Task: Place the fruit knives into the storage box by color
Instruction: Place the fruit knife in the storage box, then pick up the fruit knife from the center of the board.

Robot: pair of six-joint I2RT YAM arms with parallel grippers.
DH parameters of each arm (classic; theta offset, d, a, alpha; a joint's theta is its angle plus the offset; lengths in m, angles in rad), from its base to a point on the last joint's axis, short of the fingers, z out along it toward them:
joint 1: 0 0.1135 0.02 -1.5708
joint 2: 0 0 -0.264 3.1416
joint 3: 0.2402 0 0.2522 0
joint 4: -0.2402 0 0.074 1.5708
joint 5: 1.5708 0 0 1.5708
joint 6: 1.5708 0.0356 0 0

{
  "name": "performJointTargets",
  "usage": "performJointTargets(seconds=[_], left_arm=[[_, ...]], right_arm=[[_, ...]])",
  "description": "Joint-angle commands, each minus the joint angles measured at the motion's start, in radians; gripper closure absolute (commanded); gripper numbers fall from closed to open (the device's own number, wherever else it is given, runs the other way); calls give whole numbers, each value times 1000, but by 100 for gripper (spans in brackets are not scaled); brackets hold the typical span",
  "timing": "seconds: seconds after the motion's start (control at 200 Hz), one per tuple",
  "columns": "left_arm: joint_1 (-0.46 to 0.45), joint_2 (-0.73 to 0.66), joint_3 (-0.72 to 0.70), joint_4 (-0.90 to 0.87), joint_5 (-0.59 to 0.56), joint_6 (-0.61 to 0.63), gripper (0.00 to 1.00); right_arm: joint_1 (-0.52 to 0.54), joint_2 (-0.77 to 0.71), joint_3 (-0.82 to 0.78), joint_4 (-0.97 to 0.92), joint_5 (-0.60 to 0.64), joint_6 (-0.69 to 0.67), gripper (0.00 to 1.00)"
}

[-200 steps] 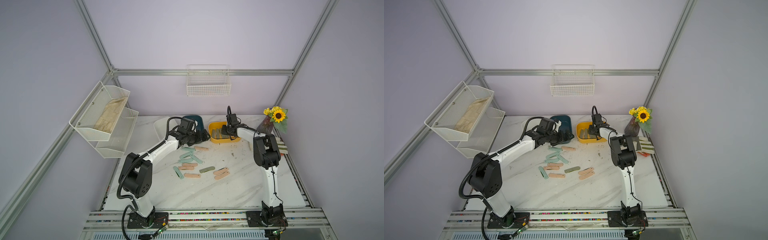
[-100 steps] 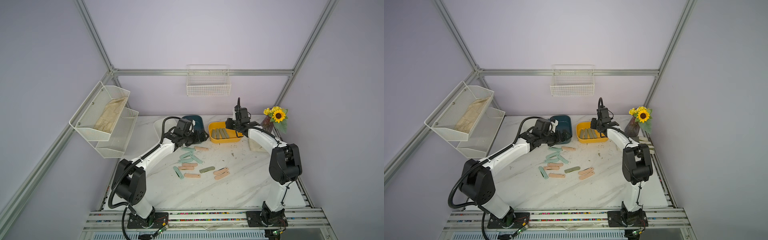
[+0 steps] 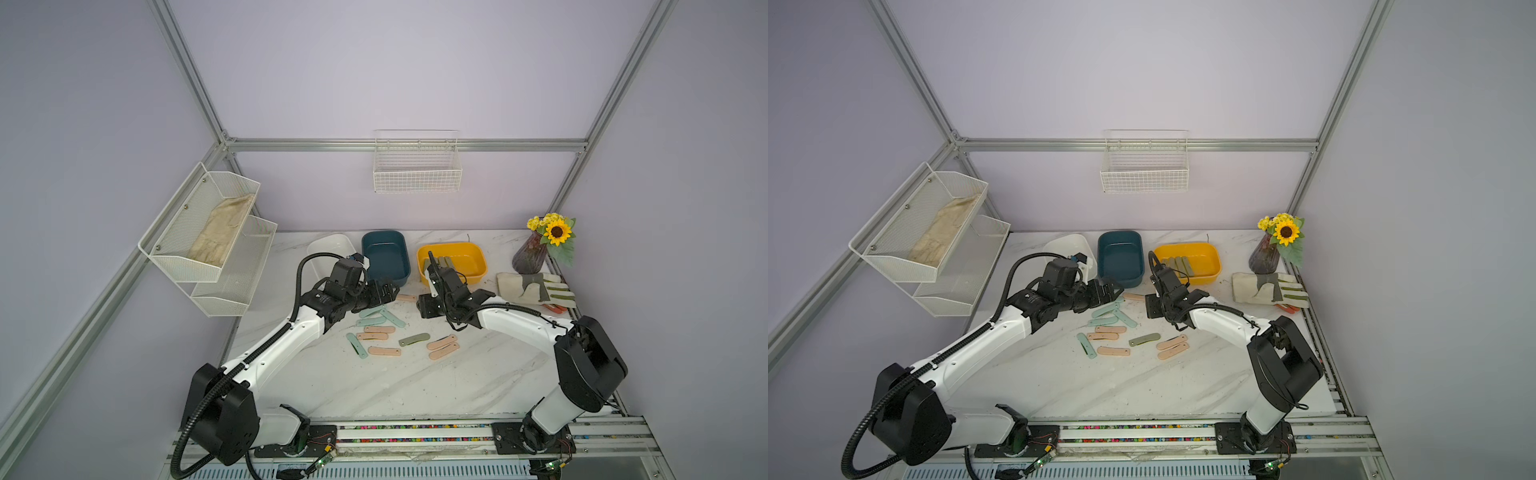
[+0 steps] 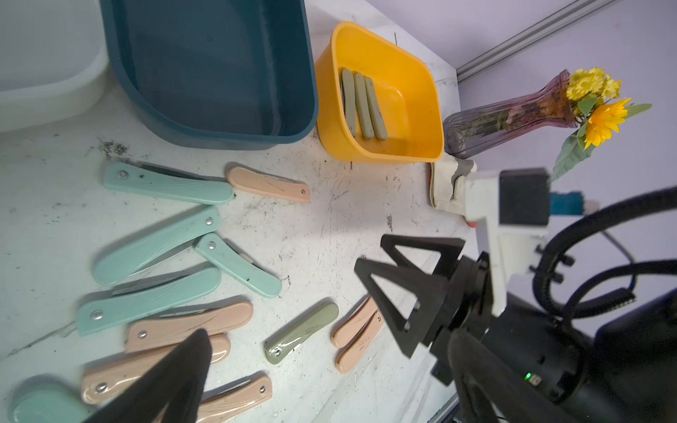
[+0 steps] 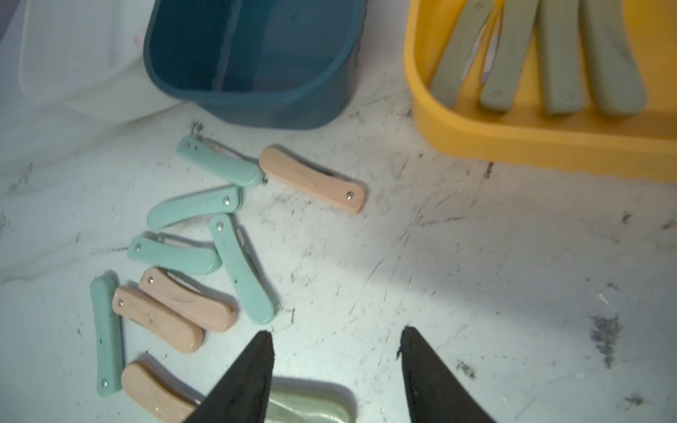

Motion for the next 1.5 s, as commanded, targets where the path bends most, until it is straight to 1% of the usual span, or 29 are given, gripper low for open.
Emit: performJointTargets(seconds=[0.0,0.11,0.205,0.275,0.32,0.565,0.75,0.99,1.13,1.23,1.32,1.496], left_arm=[[21,-33,-41,17,-9,-4,0],[29,-31,-38,17,-1,-2,0],[33,-29,-37,20,2,-1,0],[34,-24,-37,23,2,-1,0],[35,-23,-36,23,3,-2,0],[41,-17,-32,29,2,1,0],[47,-6,-24,32,6,5,0],[50,8,-21,39,14,5,0],[52,13,-26,44,18,5,1],[51,15,-29,46,19,4,0],[51,13,-32,48,22,2,0],[52,3,-38,47,20,1,0]], right_arm=[[77,-37,-25,-25,80,33,37],[149,-31,-34,-65,137,34,34],[189,-17,-29,-102,171,26,29],[212,-6,-22,-124,192,17,22],[220,1,-20,-137,196,9,20],[252,44,-14,-174,211,-33,17],[275,93,-5,-202,279,-40,17],[275,134,-1,-183,310,-30,18],[273,177,22,-173,388,-23,18],[253,202,48,-171,412,-24,18],[217,212,64,-153,408,-27,19],[124,216,66,-111,338,-38,22]])
